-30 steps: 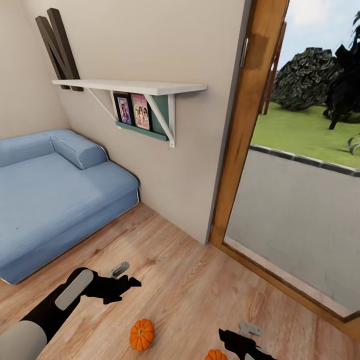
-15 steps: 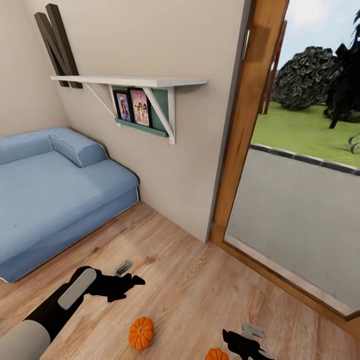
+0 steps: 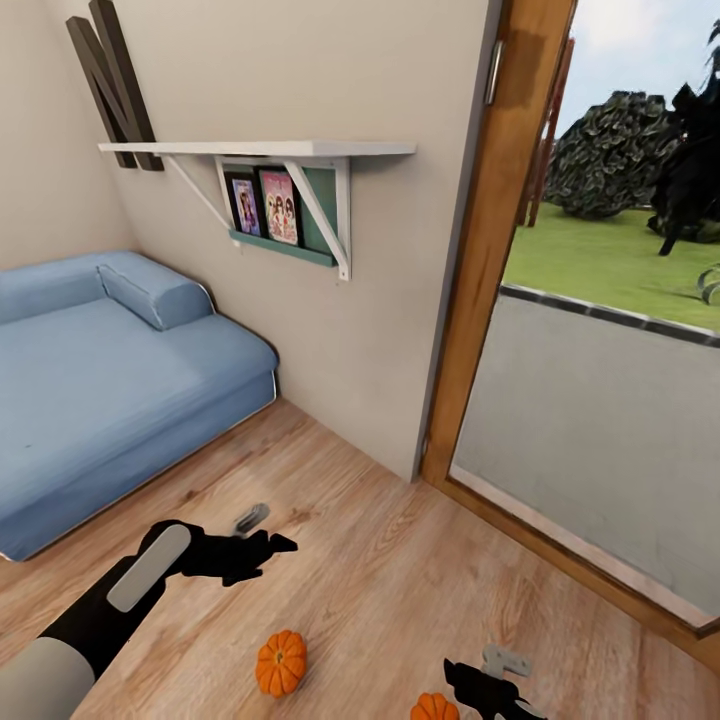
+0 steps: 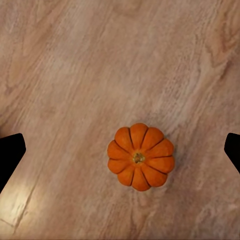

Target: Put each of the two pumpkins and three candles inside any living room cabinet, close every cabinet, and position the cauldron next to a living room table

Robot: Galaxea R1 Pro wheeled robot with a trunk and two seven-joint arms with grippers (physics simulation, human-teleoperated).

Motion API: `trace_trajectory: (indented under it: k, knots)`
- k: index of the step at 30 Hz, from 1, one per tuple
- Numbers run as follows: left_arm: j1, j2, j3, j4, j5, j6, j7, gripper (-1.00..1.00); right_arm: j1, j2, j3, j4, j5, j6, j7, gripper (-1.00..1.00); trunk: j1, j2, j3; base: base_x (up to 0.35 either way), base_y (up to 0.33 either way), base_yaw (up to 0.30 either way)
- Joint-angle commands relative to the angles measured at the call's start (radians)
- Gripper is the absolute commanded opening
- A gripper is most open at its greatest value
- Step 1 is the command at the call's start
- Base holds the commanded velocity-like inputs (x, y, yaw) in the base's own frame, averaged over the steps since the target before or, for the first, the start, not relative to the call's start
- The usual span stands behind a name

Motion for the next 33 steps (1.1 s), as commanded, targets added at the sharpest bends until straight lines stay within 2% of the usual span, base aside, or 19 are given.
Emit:
trace_trajectory:
  k: [1,9,33]
  knots:
    - [-0.001,0.007,-0.001,-0.002,0.012,0.003,0.009,1.0,-0.001,0.0,0.008,0.0,-0.009,-0.003,0.001,1.0,0.004,-0.008,-0.004,0.0,0.0,0.0]
    - [-0.001,0.02,0.004,-0.034,0.023,0.05,0.009,1.0,-0.001,0.002,0.009,0.0,-0.005,-0.001,0.001,1.0,0.035,-0.064,-0.029,0.0,0.0,0.0]
    - [-0.001,0.019,0.005,-0.029,0.024,0.052,0.009,1.0,-0.001,0.002,0.011,0.0,-0.006,-0.006,-0.001,1.0,0.127,-0.232,-0.104,0.0,0.0,0.0]
